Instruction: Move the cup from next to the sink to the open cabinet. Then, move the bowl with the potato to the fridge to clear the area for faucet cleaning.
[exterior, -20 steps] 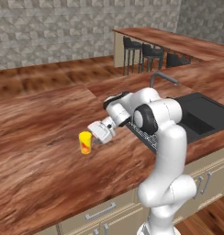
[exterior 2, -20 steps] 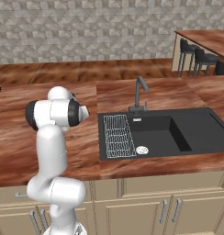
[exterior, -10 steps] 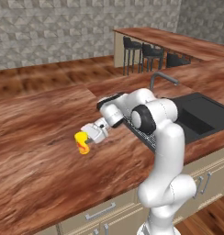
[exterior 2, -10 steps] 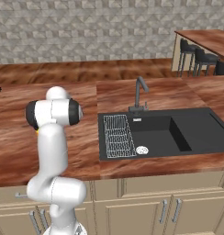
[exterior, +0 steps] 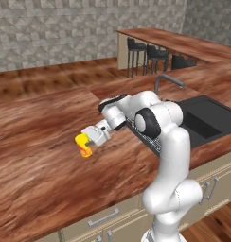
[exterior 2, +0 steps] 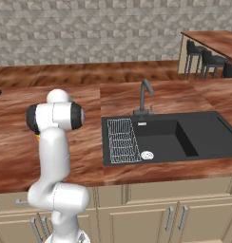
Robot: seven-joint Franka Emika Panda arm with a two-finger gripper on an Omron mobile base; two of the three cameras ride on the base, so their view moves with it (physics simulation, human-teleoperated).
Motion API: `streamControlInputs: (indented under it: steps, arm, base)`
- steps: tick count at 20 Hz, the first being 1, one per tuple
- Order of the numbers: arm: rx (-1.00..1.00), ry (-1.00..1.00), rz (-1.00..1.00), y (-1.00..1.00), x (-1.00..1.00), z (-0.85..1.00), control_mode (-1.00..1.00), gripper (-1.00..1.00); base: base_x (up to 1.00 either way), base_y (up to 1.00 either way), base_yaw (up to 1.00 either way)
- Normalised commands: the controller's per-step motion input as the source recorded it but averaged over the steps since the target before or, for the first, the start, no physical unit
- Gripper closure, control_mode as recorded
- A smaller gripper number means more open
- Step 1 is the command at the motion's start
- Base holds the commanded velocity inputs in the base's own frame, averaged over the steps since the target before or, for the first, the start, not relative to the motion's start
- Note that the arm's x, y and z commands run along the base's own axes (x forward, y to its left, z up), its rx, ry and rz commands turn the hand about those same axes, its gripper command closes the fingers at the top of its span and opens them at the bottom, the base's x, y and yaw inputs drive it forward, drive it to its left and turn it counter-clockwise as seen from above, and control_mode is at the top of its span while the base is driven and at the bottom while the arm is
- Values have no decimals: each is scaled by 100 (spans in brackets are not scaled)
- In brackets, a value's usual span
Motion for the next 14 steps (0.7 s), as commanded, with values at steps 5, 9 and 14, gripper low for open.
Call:
streamControlInputs:
  steps: [5,9,14]
  arm:
    - [5,-18,-8,-1,-35,97,-100,100]
    - [13,-28,-17,-26,-85,100,-100,100]
    - [21,-36,-25,-45,-100,100,-100,100]
  base:
    - [0,0,0]
    - [0,0,0]
    - [0,0,0]
